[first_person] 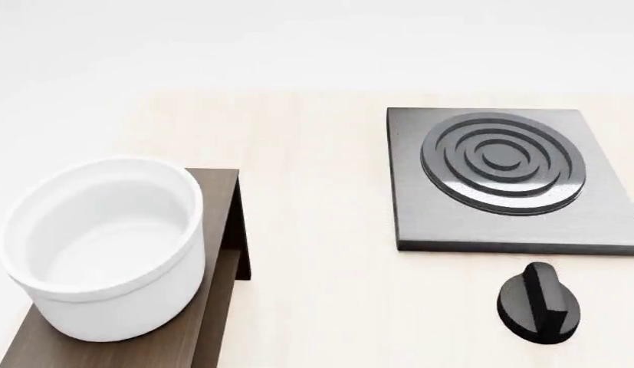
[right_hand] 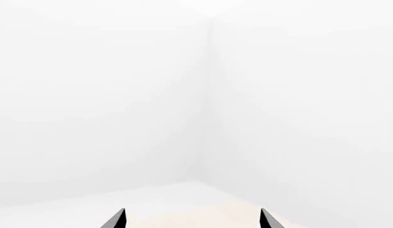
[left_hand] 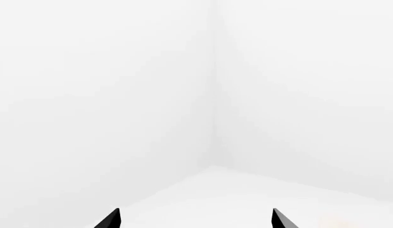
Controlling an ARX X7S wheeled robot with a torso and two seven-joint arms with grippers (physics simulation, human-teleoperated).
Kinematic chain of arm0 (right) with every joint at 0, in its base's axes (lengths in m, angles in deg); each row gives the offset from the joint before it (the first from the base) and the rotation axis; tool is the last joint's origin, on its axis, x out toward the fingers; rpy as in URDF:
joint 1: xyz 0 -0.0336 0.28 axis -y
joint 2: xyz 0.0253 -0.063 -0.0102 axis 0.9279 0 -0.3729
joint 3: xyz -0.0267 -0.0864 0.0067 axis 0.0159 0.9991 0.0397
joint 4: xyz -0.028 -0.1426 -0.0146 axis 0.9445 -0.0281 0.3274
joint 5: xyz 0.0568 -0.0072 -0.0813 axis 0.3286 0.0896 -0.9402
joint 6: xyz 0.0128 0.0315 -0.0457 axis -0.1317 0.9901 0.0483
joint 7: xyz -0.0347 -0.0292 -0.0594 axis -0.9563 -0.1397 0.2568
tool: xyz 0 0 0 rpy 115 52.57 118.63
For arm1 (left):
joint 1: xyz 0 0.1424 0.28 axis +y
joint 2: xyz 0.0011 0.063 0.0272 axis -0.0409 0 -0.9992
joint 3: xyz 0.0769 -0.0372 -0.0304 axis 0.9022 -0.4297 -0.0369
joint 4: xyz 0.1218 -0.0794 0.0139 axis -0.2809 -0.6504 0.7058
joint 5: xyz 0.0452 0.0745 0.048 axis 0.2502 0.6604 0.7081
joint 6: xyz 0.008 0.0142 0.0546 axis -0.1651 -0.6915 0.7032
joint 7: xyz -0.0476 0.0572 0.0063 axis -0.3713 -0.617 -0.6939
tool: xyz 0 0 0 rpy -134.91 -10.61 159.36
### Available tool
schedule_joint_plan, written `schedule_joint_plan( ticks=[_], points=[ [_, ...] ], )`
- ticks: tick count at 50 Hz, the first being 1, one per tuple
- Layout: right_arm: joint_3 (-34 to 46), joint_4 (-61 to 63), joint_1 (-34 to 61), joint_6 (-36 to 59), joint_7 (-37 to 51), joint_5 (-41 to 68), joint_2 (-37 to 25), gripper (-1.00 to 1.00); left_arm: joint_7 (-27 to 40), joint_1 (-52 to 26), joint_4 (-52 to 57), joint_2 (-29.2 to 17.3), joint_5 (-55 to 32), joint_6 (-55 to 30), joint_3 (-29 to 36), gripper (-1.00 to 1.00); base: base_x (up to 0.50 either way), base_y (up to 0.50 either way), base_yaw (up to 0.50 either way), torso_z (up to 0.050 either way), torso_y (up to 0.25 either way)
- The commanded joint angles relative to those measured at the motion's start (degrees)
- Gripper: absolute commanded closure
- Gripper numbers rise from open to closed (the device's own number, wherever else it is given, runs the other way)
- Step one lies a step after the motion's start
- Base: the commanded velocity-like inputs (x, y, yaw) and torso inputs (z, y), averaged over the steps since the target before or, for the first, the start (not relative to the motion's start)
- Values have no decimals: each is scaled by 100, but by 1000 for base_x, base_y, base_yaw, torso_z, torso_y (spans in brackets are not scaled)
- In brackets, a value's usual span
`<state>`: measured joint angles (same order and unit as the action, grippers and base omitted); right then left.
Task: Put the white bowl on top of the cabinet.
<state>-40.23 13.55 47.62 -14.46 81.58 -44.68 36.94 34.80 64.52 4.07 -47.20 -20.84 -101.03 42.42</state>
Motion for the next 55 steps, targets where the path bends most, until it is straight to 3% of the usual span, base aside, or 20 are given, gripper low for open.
schedule_joint_plan(
  ticks=[1, 55],
  points=[
    [-172, 144, -140, 30, 105, 57, -140, -100, 14, 0, 91, -25, -30, -30, -17, -100, 0, 0, 0, 0, 0],
    [-1104, 835, -801, 185, 606, 383, -659, -100, 139, 83, 1061, -234, -279, -459, -188, -100, 0, 0, 0, 0, 0]
  ],
)
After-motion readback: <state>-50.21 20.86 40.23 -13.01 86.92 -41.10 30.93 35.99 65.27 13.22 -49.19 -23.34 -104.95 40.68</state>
